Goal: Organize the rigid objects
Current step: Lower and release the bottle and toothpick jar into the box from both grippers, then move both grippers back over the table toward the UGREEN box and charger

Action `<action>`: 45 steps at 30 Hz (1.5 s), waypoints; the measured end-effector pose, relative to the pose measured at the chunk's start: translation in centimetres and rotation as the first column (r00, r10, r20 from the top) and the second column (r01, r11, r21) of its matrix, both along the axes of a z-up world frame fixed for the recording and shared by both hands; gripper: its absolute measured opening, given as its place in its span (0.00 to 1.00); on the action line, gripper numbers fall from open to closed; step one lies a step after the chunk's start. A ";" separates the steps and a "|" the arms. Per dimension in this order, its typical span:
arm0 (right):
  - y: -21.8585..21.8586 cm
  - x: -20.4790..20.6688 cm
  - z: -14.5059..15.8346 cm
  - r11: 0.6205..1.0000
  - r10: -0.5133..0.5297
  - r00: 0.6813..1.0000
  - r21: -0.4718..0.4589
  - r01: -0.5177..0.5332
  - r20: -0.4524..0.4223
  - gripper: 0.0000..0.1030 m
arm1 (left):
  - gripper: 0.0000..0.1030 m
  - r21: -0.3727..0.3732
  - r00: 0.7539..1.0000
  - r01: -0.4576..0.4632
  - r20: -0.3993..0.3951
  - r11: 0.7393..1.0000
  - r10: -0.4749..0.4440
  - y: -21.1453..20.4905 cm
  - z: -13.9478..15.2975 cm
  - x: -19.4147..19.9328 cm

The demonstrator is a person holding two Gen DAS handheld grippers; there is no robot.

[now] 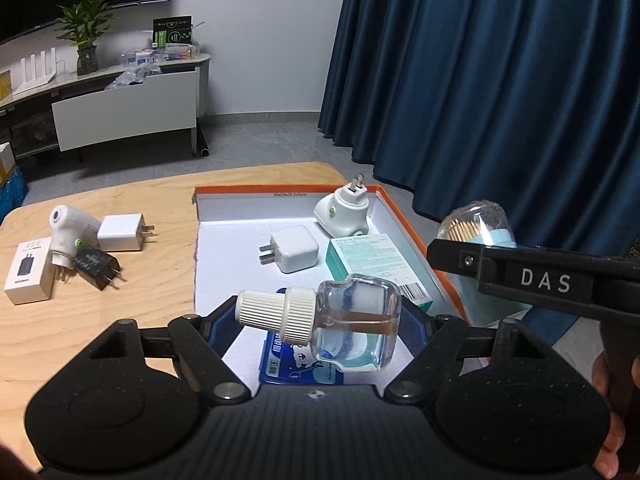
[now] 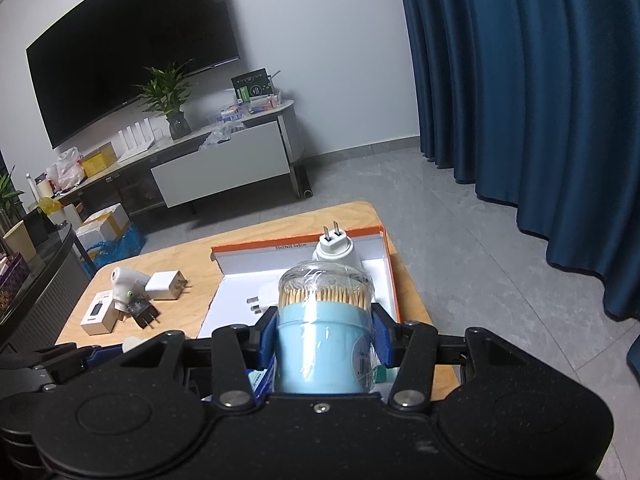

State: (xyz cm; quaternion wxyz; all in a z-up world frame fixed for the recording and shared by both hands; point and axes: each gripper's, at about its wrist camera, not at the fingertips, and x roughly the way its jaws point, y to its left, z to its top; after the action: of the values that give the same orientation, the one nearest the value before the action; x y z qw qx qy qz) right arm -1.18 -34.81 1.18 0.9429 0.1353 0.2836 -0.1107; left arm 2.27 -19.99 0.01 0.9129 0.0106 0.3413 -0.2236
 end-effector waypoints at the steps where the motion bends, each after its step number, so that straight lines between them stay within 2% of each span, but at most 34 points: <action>1: 0.0 -0.1 -0.1 1.000 -0.001 1.000 0.001 0.001 -0.003 0.56 | 0.79 0.001 1.000 0.001 -0.002 1.000 -0.001 -0.1 -0.1 0.0; 8: 0.0 -0.7 -0.7 1.000 -0.008 0.999 0.018 0.009 -0.036 0.57 | 0.79 0.007 1.000 0.003 -0.019 1.000 -0.003 -0.3 -0.6 0.1; 10: 0.0 -0.9 -0.8 1.000 0.000 0.999 0.027 0.001 -0.041 0.60 | 0.79 0.010 1.000 0.008 -0.022 1.000 -0.008 -0.4 -0.7 0.0; 19: 0.0 -2.0 0.5 0.999 -0.037 0.999 0.004 0.037 0.020 0.64 | 0.79 -0.005 0.997 0.047 -0.059 0.999 -0.047 -1.0 -1.2 -0.3; 22: -0.2 -2.3 0.9 0.999 -0.043 0.998 0.001 0.043 0.038 0.65 | 0.81 -0.033 0.995 0.070 -0.071 0.997 -0.073 -1.0 -1.2 -0.6; 24: -0.1 -2.4 1.3 0.999 -0.042 0.998 -0.005 0.042 0.047 0.65 | 0.92 -0.041 0.994 0.077 -0.073 0.996 -0.080 -1.0 -1.0 -0.7; 27: 0.2 -2.5 1.6 0.999 -0.038 0.998 -0.010 0.038 0.056 0.65 | 0.93 -0.036 0.996 0.069 -0.063 0.997 -0.071 -0.7 -0.7 -1.0; 32: 0.9 -2.5 1.9 1.000 -0.018 0.998 -0.016 0.019 0.060 0.66 | 0.96 -0.033 0.998 0.016 -0.060 0.999 -0.018 0.5 -0.1 -0.7; 36: 1.8 -2.4 2.2 1.000 0.000 0.998 -0.022 0.002 0.067 0.71 | 1.00 -0.019 0.999 -0.027 -0.037 0.999 0.026 1.8 0.6 -0.7; 39: 2.7 -2.1 2.3 0.999 0.023 0.998 -0.032 -0.021 0.064 0.75 | 1.00 0.003 0.997 -0.080 -0.017 0.997 0.080 3.1 0.9 -0.6; 45: 4.7 -1.1 2.3 0.997 0.074 0.996 -0.034 -0.072 0.054 0.75 | 1.00 0.030 0.987 -0.162 -0.006 0.986 0.163 6.2 1.3 -0.4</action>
State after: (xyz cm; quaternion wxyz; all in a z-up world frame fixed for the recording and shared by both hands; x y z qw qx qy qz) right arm -2.28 -30.14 3.44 0.9558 0.1128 0.2603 -0.0770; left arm 1.89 -13.76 1.31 0.9265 -0.0047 0.3480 -0.1433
